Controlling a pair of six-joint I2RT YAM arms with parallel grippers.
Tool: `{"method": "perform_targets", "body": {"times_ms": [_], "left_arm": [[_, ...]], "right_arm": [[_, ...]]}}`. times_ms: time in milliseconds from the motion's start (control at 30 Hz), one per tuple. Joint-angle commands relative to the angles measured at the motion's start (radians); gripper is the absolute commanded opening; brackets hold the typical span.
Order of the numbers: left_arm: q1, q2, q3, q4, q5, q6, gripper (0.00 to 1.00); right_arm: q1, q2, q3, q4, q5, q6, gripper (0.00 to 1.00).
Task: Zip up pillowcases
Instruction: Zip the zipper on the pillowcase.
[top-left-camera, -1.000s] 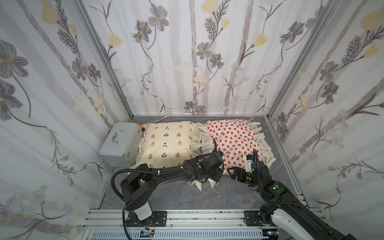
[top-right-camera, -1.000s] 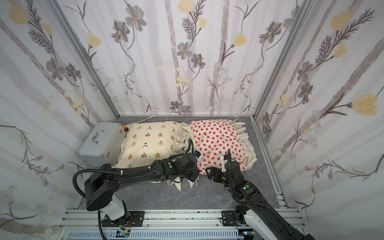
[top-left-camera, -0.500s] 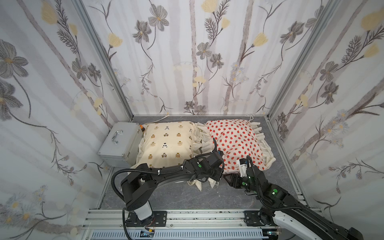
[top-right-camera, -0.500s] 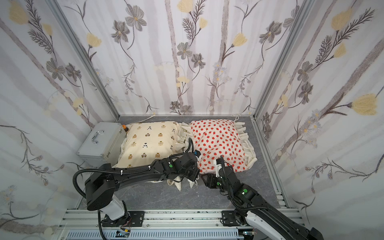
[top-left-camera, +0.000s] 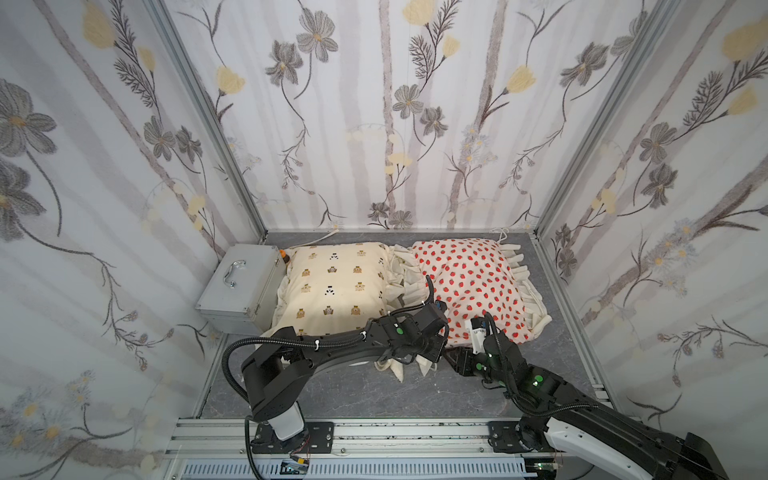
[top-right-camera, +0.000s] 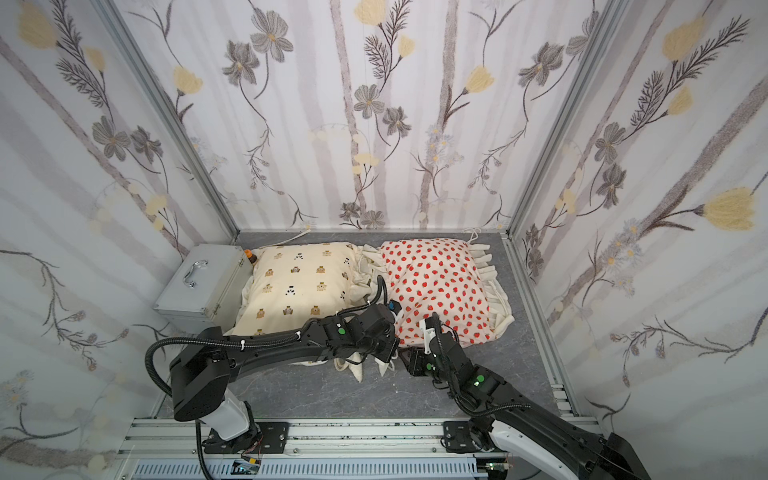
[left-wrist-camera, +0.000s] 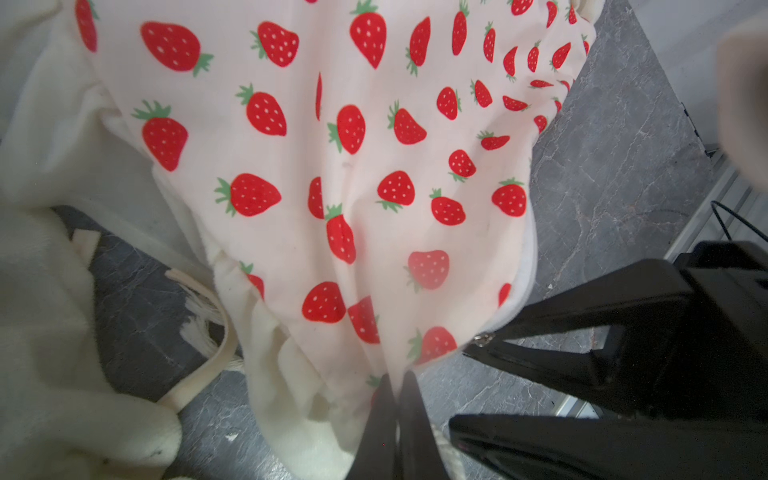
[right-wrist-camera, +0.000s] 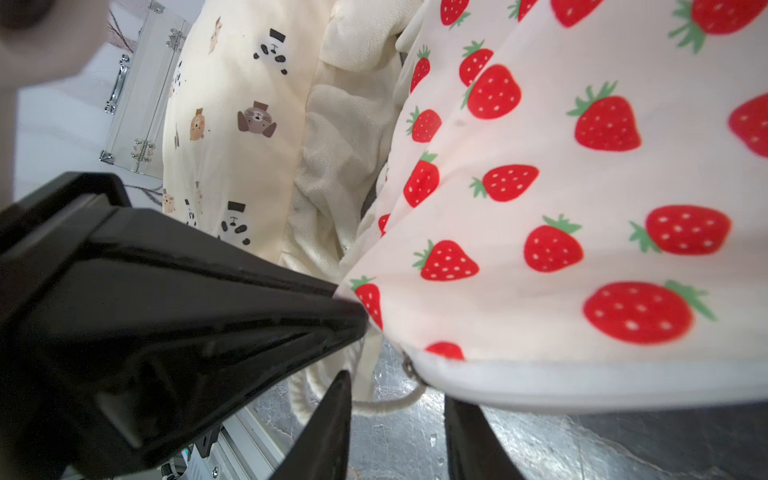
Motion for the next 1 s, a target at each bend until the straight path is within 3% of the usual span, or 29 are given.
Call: {"method": "perform_targets", "body": {"times_ms": [0,967], "left_arm": [[0.001,-0.005,0.009,-0.001,0.002,0.003,0.00],[0.001,-0.006,0.013,0.005,0.019,-0.001,0.00]], "right_arm": [[0.000,0.019,0.001,0.080,-0.007,0.008,0.34],[-0.060,0.027,-0.021,0.137,0.010,0.019,0.12]]}}
